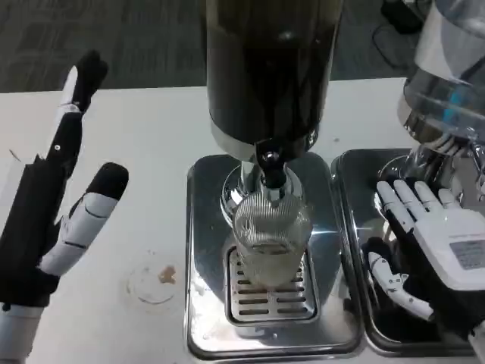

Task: Grasp the cup under the faucet to collect the drink, then remove the cup.

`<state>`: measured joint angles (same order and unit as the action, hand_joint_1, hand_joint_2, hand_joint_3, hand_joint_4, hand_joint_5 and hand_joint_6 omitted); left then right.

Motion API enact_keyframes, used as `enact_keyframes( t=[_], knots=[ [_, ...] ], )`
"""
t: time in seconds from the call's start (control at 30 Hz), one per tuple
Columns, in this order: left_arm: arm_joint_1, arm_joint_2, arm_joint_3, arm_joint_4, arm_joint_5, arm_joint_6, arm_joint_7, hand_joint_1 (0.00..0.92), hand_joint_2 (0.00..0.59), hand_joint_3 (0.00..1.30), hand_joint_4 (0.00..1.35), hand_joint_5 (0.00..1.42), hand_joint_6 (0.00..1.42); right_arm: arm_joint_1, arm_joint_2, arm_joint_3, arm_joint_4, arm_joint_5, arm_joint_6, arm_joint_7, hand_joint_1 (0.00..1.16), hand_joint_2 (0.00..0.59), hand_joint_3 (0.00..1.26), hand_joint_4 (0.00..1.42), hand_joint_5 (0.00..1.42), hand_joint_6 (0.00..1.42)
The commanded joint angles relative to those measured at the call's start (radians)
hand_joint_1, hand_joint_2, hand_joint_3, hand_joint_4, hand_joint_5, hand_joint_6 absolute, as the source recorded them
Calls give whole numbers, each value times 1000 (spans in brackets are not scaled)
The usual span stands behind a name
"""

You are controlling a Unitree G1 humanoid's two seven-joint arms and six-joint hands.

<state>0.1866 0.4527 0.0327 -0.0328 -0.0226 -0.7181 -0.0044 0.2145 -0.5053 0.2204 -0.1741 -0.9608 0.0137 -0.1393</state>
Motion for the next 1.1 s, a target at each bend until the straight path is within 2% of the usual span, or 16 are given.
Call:
enact_keyframes(
  t=[0.03,0.33,0.47,0.57,0.73,0.93,1.03,1.1],
  knots=[
    [-9,-2,2,-65,-103,49,-101,0,185,45,0,44,0,-4,-15,-7,6,12,-14,7,0,505,0,0,0,0],
    [-37,-17,20,-130,-246,107,-255,0,190,117,0,106,33,2,-7,0,20,14,-17,-11,0,512,0,0,0,0],
    [-30,-43,36,-155,-238,118,-278,0,187,122,0,108,35,-9,9,-6,32,21,-12,-19,0,517,0,0,0,0],
    [-37,-67,26,-171,-227,149,-282,0,187,128,0,109,36,-16,2,-20,44,43,-17,-8,0,519,0,0,0,0],
    [-47,-84,24,-202,-203,182,-295,0,181,121,0,128,51,-28,-14,-22,50,56,-26,1,0,520,0,0,0,0],
    [-60,-86,35,-224,-215,209,-316,0,182,152,0,147,74,-26,-16,-18,41,55,-29,2,0,525,0,0,0,0],
    [-62,-82,47,-220,-230,211,-336,0,182,162,0,158,82,-26,-3,-15,38,56,-16,9,0,525,0,0,0,0],
    [-62,-71,49,-219,-244,221,-362,0,183,54,0,93,37,-22,5,-10,35,52,-9,10,0,526,0,0,0,0]
  ],
)
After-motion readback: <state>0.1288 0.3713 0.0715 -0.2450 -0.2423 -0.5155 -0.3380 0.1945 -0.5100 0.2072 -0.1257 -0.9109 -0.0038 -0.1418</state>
